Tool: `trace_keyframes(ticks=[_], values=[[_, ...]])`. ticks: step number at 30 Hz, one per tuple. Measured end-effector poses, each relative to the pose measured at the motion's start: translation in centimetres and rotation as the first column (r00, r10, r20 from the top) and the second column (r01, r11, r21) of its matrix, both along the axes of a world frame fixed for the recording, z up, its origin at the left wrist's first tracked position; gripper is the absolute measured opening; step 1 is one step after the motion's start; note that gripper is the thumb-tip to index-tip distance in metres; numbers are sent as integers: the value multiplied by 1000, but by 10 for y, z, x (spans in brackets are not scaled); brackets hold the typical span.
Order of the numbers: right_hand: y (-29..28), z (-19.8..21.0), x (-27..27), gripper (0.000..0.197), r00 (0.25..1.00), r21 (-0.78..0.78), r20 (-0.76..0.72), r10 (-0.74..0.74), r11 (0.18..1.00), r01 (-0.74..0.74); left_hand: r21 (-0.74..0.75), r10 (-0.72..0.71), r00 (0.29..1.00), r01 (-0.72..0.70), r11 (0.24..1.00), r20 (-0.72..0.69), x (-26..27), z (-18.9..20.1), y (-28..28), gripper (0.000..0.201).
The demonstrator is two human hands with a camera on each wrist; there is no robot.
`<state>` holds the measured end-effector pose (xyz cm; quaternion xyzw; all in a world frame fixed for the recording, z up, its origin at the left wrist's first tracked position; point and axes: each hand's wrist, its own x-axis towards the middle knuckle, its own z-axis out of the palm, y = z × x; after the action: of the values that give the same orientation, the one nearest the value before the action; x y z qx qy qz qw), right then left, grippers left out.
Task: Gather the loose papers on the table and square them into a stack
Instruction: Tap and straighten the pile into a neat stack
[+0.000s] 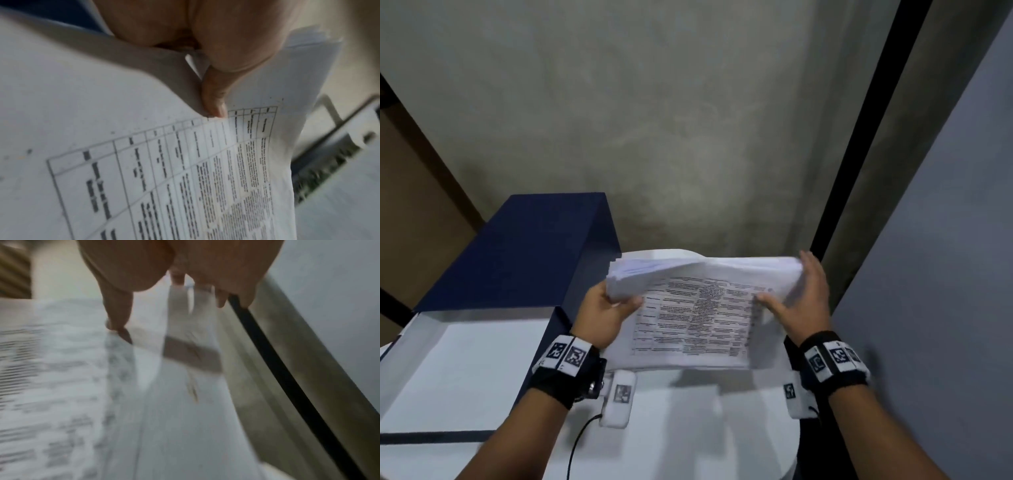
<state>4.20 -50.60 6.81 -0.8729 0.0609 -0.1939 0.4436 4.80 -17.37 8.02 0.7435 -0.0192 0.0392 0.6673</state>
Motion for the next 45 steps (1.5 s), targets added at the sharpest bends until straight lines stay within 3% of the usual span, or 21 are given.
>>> trace_keyframes(ticks=[1, 2, 4, 6, 10, 12, 14, 17, 20, 23, 27, 31, 35, 45], values=[[-7, -9, -4, 105, 999, 298, -23, 48, 954, -39, -75, 14, 998, -19, 997, -64, 0, -6, 4, 31], [-12, -18, -7, 108, 995, 511, -16, 101, 856, -78, -113, 9, 994, -21, 993, -109, 0, -12, 5, 34], [-21, -31, -11, 99, 975, 720, -48, 218, 684, -118, -153, -3, 986, -23, 988, -165, -1, -27, 6, 40], [-21, -39, -11, 72, 925, 785, -134, 354, 608, -119, -179, -2, 982, -33, 983, -191, -3, -40, 6, 44], [-10, -63, -12, 42, 946, 598, -238, 222, 801, -38, -103, 61, 969, -88, 991, -238, -9, -71, 6, 32], [0, -77, -17, 17, 953, 583, -250, 173, 812, 6, -22, 110, 965, -119, 993, -240, -15, -86, 5, 41], [8, -91, -27, 26, 942, 560, -286, 175, 829, 16, 84, 108, 967, -91, 992, -230, -22, -99, 3, 55], [13, -106, -37, 25, 923, 488, -320, 213, 872, -32, 115, 149, 944, -120, 986, -296, -27, -115, -1, 29], [13, -108, -33, 14, 924, 504, -352, 149, 862, 53, 139, 192, 933, -156, 978, -305, -25, -119, -1, 23], [9, -109, -35, 19, 923, 499, -358, 142, 864, 60, 86, 156, 936, -136, 987, -315, -26, -115, 1, 25], [8, -99, -40, 31, 950, 615, -274, 150, 787, 53, -44, 83, 964, -97, 994, -254, -24, -108, 5, 56], [13, -81, -28, 17, 980, 594, -188, 66, 803, 60, -208, 154, 968, -195, 959, -198, -10, -94, 1, 39], [21, -73, -19, 12, 983, 524, -177, -55, 840, 142, -114, 248, 950, -272, 956, -189, -3, -92, -6, 9], [22, -72, -19, 11, 982, 497, -171, -78, 854, 154, -13, 307, 942, -312, 950, -138, -1, -94, -10, 13]])
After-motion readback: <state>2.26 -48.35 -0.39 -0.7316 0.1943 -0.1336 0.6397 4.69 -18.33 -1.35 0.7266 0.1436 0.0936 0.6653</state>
